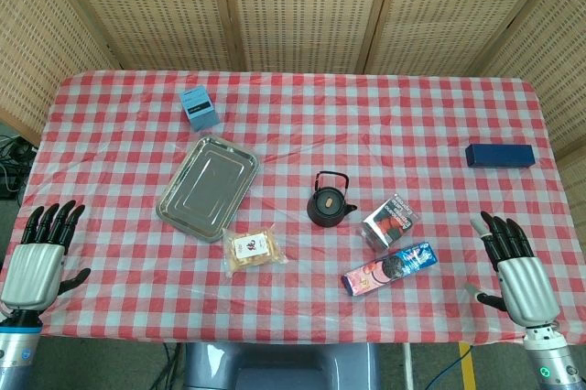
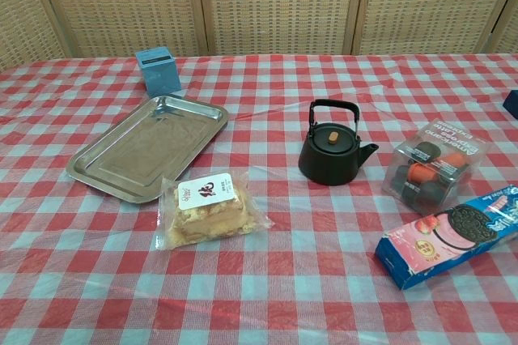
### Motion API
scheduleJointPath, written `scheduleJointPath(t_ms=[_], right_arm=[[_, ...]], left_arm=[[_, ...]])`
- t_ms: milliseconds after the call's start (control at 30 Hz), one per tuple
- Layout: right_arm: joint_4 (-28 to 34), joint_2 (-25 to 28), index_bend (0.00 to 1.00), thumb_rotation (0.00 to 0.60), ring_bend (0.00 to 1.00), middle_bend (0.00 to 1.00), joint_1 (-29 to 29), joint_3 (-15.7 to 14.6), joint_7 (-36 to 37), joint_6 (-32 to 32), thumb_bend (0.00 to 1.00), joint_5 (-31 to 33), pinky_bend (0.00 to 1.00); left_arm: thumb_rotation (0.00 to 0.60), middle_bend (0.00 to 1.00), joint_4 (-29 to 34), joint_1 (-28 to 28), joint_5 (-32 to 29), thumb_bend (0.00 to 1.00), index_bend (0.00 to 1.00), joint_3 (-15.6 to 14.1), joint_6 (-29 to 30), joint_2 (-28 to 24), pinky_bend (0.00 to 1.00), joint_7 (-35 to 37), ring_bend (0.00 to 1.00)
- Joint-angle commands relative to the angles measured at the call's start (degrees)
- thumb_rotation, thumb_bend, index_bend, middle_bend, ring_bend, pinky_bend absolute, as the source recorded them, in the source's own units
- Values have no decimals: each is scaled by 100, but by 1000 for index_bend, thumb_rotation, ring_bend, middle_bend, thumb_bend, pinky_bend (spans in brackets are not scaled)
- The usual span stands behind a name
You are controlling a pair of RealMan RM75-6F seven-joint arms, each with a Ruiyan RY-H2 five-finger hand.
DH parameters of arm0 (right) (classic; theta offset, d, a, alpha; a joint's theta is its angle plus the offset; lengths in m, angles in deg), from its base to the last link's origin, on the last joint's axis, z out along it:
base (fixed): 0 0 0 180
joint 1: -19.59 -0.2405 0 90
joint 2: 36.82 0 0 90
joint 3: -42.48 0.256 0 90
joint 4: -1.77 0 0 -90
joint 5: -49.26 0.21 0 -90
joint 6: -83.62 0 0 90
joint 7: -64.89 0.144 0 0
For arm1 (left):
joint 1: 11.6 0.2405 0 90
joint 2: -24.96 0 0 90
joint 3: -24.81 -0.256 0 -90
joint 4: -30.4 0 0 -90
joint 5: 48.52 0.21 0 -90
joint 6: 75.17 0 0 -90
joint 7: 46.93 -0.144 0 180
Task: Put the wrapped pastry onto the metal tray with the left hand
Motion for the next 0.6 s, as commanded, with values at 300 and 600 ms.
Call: scheduleJointPath(t_ms=[300, 600], right_arm=[[22, 39, 0, 600, 0, 0, 24, 2, 56, 0, 61, 42, 0], [20, 10, 0, 600, 0, 0, -2, 41, 17, -98, 61, 146, 0]], left_arm=[[600, 0, 37, 24, 29, 119, 0, -19, 52, 7, 0, -28, 0], [600, 0, -16, -41, -46, 120, 0, 6, -76, 31, 0, -2, 0]])
